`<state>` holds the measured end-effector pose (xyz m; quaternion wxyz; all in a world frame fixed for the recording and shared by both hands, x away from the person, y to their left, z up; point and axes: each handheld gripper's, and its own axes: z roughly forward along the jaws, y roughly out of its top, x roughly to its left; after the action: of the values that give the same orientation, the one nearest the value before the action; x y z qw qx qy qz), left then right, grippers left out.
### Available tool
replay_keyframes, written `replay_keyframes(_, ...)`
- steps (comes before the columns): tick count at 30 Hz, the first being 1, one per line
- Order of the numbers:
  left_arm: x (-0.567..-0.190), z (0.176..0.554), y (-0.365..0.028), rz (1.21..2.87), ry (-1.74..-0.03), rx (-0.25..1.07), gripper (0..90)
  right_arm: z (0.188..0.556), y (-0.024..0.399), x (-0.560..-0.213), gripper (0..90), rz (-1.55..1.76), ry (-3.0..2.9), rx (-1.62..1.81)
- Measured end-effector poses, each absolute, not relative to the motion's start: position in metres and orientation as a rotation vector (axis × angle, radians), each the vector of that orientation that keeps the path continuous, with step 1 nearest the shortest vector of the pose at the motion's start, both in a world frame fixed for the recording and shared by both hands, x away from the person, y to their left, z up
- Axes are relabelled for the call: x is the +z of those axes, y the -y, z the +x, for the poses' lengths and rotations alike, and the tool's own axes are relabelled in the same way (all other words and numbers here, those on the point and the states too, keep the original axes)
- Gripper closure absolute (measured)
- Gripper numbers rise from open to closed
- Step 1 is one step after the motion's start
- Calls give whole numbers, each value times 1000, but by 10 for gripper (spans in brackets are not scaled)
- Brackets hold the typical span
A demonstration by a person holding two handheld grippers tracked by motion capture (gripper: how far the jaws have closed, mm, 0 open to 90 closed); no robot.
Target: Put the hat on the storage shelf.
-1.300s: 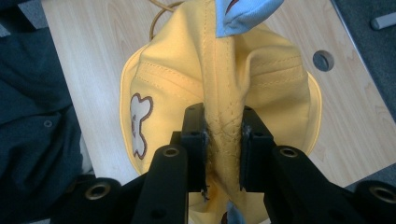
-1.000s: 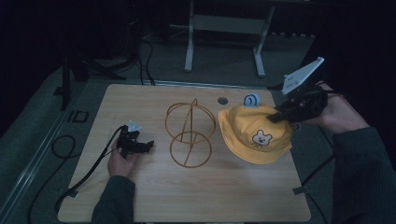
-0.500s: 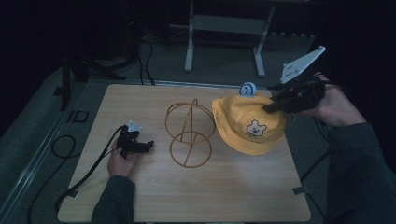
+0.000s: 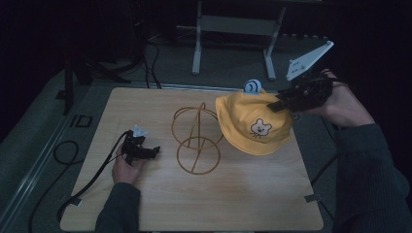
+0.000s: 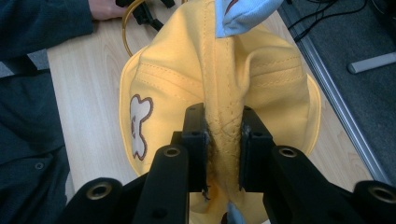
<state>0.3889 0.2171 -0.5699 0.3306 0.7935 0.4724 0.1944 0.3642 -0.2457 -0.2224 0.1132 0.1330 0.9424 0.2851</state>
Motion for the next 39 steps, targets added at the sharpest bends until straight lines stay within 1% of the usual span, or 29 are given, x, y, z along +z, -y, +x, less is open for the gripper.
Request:
replay_keyframes(26, -570, 389, -217, 2075, -1235, 508, 123, 373, 216, -213, 764, 321, -2742, 900)
replay_keyframes(39, -570, 389, -217, 2074, -1235, 508, 123, 376, 195, -212, 763, 278, -2741, 909)
